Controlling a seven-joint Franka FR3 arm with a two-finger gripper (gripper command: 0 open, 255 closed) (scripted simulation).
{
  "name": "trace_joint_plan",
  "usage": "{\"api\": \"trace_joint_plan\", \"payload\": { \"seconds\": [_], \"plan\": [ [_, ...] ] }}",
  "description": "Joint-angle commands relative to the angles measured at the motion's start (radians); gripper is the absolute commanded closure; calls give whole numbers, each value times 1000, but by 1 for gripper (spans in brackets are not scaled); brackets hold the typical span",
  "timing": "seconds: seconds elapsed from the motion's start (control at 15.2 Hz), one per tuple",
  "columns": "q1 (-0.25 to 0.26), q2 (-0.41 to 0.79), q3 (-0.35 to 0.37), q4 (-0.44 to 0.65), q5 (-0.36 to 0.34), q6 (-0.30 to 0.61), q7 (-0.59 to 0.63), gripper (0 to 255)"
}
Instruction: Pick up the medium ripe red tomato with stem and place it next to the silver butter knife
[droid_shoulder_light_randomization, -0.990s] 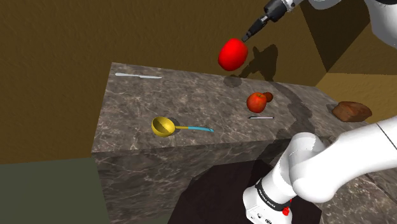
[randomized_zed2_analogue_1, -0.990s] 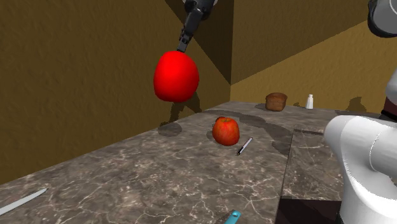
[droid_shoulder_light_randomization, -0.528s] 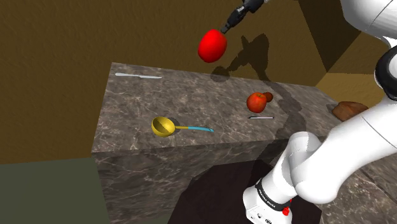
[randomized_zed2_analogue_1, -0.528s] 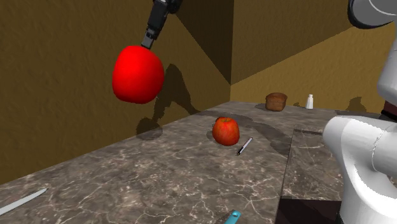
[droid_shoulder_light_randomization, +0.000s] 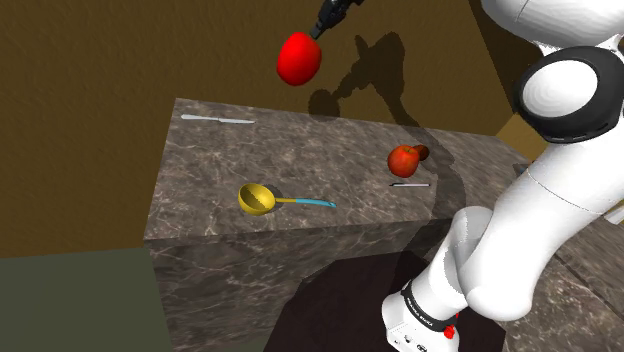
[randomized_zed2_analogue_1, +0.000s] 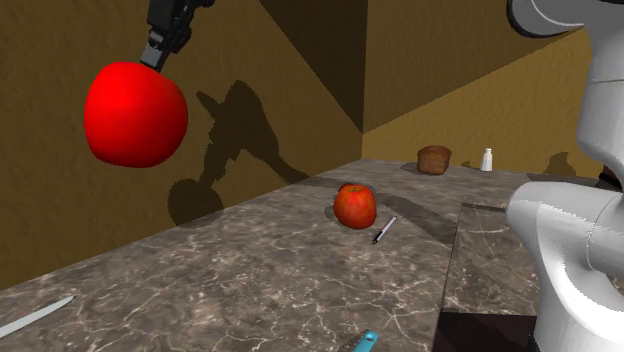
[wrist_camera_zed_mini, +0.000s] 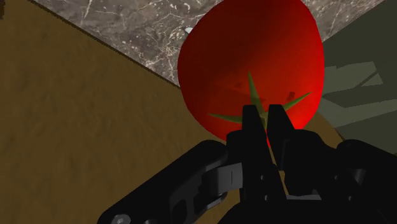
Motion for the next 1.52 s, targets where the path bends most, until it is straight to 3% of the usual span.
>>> {"api": "trace_joint_plan", "payload": {
  "seconds": [0.0, 1.45],
  "plan": [
    [-9, 87, -4, 84, 54, -13, 3, 255],
    [33, -2, 24, -303, 25, 298, -79, 255]
  ]
}}
